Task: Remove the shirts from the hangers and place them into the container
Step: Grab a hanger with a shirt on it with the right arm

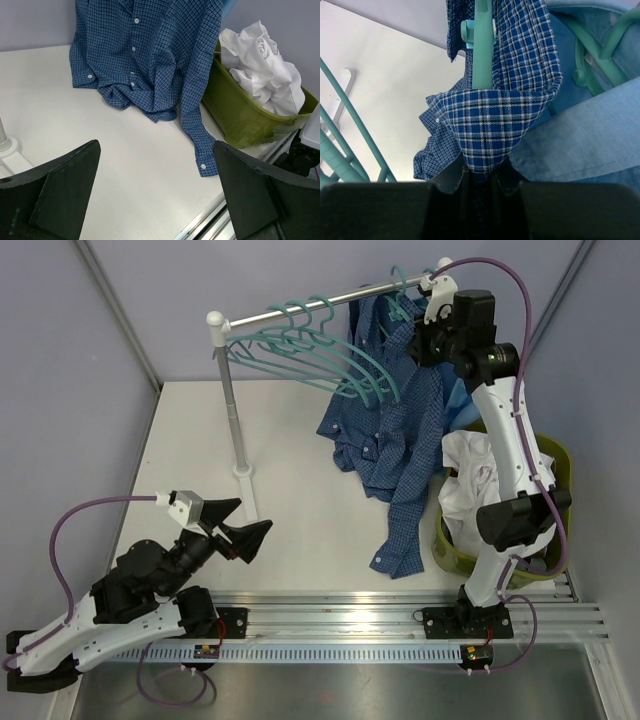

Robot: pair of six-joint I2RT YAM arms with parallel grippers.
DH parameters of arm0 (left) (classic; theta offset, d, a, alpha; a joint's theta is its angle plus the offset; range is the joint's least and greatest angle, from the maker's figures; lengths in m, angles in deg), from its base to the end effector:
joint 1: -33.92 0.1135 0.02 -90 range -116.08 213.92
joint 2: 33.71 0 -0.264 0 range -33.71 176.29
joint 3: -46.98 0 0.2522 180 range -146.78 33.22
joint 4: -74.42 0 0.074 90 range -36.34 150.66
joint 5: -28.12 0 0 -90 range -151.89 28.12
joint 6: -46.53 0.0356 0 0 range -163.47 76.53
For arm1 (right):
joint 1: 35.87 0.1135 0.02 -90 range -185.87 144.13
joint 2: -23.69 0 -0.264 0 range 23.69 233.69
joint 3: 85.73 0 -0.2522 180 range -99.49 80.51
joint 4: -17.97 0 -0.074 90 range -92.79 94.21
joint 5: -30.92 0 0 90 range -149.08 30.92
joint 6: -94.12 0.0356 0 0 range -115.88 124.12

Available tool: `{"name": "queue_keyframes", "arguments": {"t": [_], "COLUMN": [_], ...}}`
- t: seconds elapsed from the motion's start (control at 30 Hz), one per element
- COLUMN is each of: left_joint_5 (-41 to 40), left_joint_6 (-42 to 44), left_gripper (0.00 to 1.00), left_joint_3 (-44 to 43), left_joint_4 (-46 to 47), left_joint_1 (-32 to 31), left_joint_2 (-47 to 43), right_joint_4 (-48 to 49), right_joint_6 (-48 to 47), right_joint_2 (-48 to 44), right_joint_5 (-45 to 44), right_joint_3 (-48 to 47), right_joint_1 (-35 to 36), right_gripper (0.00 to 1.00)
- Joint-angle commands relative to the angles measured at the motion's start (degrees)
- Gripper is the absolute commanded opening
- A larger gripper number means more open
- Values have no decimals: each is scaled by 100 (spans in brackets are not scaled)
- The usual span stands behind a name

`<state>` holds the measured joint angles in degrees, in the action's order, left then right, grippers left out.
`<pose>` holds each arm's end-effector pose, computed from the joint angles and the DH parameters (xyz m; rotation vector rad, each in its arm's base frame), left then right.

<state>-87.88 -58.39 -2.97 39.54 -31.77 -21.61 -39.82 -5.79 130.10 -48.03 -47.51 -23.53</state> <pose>0.0417 -0.0545 0.3291 0.3200 1.5426 -0.7734 0.3902 0.0924 0.4712 -0.5018 1.8954 0.2170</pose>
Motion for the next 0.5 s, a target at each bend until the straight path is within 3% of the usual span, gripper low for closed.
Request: {"name": "queue_keyframes", "arguments": {"t": [0.0,0.23,0.47], "left_joint_5": [-107,-81,-54], "left_joint_6": [-143,-161,-213], "left_gripper": [99,99,99], "left_joint_3": [24,24,15], "left_joint_4": [249,302,284], "left_joint_1": [-14,-23,-14], "left_joint_2": [-41,-23,-23], "right_joint_4": [457,588,781], "right_joint_6": [68,33,-274], "right_joint_2": [-516,-876,-1604], "right_joint_5": [116,249,328], "right_joint_3": [-302,-30,1137], "right_joint_1": [23,23,14], "right_gripper": [0,0,0]}}
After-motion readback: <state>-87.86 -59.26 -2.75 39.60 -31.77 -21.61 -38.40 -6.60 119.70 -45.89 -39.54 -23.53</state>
